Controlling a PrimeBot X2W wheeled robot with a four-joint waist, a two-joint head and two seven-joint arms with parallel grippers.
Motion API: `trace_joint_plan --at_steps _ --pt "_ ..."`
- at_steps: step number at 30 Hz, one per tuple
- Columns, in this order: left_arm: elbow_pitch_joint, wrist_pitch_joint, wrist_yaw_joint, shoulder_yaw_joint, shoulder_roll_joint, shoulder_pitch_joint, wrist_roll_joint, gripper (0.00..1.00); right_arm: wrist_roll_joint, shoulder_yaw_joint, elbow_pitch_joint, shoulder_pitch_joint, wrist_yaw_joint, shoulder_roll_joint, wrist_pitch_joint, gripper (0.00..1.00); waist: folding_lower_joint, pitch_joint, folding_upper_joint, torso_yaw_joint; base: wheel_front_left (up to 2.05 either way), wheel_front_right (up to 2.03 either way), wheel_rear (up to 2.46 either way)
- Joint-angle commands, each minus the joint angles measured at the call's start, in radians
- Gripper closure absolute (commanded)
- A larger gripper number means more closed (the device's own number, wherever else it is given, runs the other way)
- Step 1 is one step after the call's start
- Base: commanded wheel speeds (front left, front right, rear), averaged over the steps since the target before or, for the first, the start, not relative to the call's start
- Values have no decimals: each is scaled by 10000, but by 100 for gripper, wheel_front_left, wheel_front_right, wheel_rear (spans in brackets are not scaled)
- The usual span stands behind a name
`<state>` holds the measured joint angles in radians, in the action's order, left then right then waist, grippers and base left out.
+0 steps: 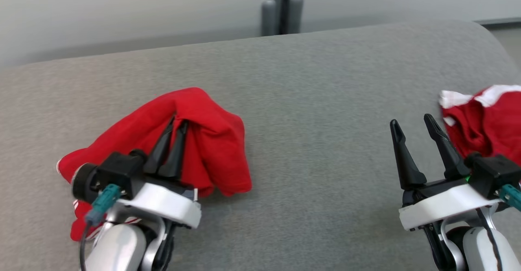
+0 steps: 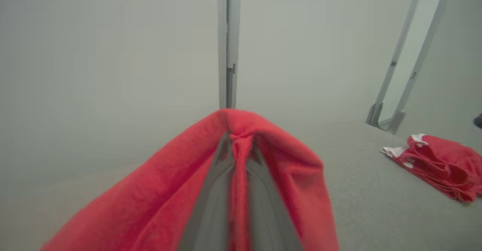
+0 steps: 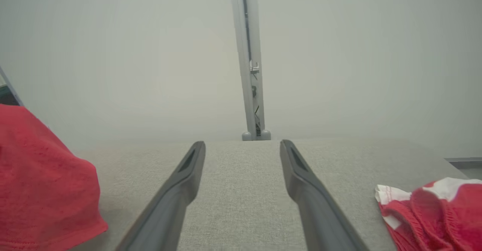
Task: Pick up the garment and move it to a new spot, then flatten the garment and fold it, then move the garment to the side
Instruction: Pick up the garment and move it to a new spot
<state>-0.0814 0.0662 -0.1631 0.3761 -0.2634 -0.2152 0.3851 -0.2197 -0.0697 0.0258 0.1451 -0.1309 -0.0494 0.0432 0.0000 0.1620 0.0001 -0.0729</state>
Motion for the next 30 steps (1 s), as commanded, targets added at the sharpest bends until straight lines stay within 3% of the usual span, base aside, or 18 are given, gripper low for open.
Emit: trace_joint_plan --at_steps 1,10,16,19,20,21,26,30 --pt "76 9 74 52 49 -229 -49 100 -61 25 1 112 2 -40 71 0 0 292 -1 -684 0 0 0" --pt "1846 -81 962 1177 723 -1478 -140 100 -509 -189 -401 395 0 -39 546 0 0 1243 -1 -2854 0 0 0" --pt "3421 34 1538 1703 1014 -2111 -161 100 -802 -287 -767 535 0 -33 904 0 0 1621 -1 -3613 0 0 0" --pt "4043 163 1766 1814 1157 -2358 -70 100 -903 -277 -921 528 0 -33 1047 0 0 1693 -1 -3679 0 0 0" --pt "4197 202 1810 1825 1195 -2414 -42 58 -907 -246 -945 520 0 -35 1093 0 0 1709 -1 -3658 0 0 0" --pt "4347 268 1871 1853 1246 -2475 -43 0 -919 -212 -981 513 0 -35 1123 0 0 1708 -1 -3612 0 0 0" --pt "4523 1038 1971 1732 1419 -2593 158 0 -804 -70 -1094 556 0 -36 1160 0 0 1601 -1 -3138 0 0 0" --pt "4371 1570 1785 1245 1409 -2589 382 0 -571 26 -1032 579 0 -39 1025 0 0 1343 -1 -2565 0 0 0"
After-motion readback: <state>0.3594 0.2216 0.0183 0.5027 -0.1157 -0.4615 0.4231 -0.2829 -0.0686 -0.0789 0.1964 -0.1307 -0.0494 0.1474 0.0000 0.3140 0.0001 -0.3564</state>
